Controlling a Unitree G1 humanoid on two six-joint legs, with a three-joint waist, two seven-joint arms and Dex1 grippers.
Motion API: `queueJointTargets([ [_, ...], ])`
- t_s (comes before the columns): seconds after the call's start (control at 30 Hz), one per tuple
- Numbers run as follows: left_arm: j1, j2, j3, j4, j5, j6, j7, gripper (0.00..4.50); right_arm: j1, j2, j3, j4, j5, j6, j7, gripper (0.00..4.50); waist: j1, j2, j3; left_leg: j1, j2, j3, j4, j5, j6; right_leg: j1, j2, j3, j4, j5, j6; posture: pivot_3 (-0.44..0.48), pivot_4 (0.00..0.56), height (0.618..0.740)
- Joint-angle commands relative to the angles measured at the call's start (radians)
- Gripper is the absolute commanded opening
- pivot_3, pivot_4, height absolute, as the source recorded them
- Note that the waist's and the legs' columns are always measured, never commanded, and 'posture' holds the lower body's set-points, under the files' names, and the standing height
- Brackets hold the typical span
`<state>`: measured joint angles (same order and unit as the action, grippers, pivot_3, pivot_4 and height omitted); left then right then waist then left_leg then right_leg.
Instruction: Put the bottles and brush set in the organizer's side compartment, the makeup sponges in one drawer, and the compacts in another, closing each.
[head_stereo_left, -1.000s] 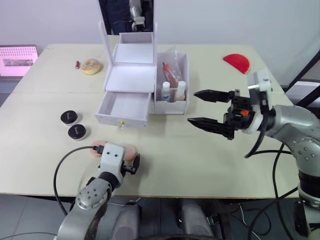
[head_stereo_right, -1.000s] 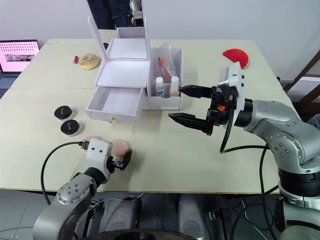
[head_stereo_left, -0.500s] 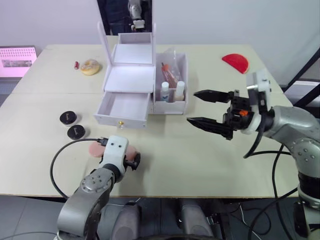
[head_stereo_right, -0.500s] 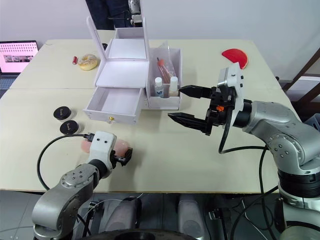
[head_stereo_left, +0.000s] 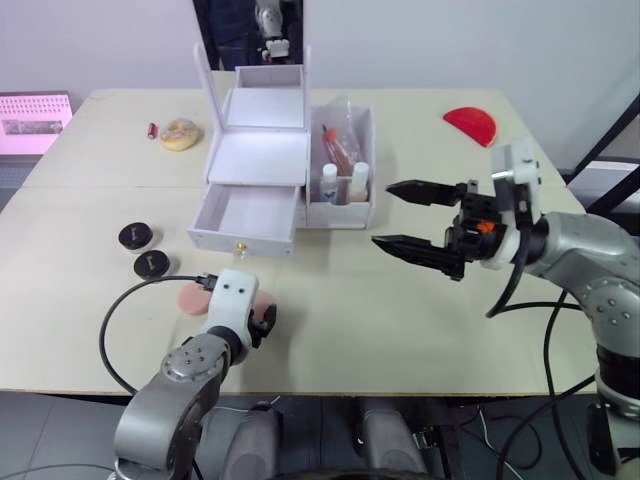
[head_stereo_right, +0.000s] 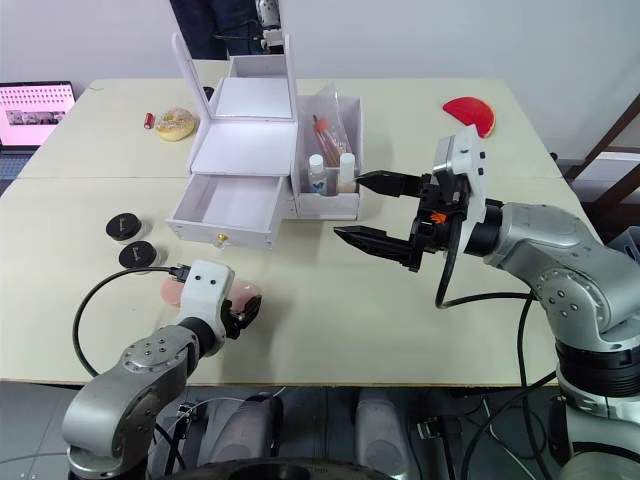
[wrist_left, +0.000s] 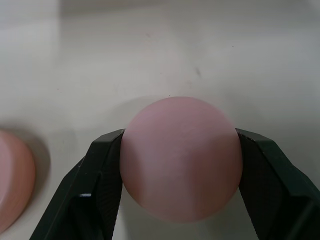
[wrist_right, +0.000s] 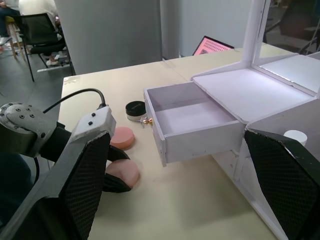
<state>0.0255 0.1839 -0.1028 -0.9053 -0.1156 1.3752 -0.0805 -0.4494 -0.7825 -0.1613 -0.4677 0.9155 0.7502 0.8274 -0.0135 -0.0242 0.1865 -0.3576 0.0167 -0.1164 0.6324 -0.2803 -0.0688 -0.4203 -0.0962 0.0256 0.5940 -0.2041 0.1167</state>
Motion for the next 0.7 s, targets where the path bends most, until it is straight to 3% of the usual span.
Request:
queueJointTargets([
  [0.03,0.004,0.051,0.043,-0.114,-0.028,0.020,-0.041,2.73,-0.008,0.006,-0.010,-0.018,0.003,-0.014,0.002,4.50,0.000,0.000,0.000,0.000,0.000,0.000,0.000,0.000,0.000,0.000,0.000,0.000,0.000,0.000,0.000,0.000,0.150,0.739],
  [0.17,0.009,0.170,0.160,-0.142,-0.155,-0.049,-0.146,2.73,-0.019,0.011,-0.003,-0.001,-0.012,-0.025,0.013,4.50,0.000,0.000,0.000,0.000,0.000,0.000,0.000,0.000,0.000,-0.001,0.000,0.000,0.000,0.000,0.000,0.000,0.150,0.739],
  [0.37,0.047,0.496,0.622,-0.142,-0.531,-0.115,-0.493,2.73,-0.021,0.038,0.018,0.026,-0.048,-0.066,0.036,4.50,-0.003,0.000,0.001,0.000,0.000,0.000,0.000,0.000,0.000,-0.002,0.000,0.000,0.000,0.000,0.000,0.000,0.150,0.739],
  [0.5,0.039,0.680,0.819,-0.033,-0.668,-0.140,-0.719,2.73,-0.006,0.062,0.028,0.025,-0.068,-0.094,0.036,4.50,-0.001,0.000,0.001,-0.002,0.000,0.000,-0.001,0.000,0.000,-0.003,0.000,0.000,0.000,0.000,-0.001,0.000,0.150,0.739],
  [0.57,-0.016,0.775,0.836,0.080,-0.701,-0.180,-0.799,2.73,0.007,0.075,0.030,0.020,-0.083,-0.109,0.031,4.50,0.002,0.000,0.002,-0.002,0.000,0.000,-0.001,0.000,0.000,-0.003,0.000,0.000,0.000,0.001,-0.003,0.000,0.150,0.739],
  [0.7,-0.186,0.922,0.704,0.318,-0.689,-0.298,-0.897,2.73,0.023,0.091,0.026,-0.001,-0.095,-0.123,0.015,4.50,-0.002,0.000,0.002,-0.002,0.000,0.000,0.000,0.000,0.000,-0.003,0.000,0.000,0.000,0.000,0.000,0.000,0.150,0.739],
])
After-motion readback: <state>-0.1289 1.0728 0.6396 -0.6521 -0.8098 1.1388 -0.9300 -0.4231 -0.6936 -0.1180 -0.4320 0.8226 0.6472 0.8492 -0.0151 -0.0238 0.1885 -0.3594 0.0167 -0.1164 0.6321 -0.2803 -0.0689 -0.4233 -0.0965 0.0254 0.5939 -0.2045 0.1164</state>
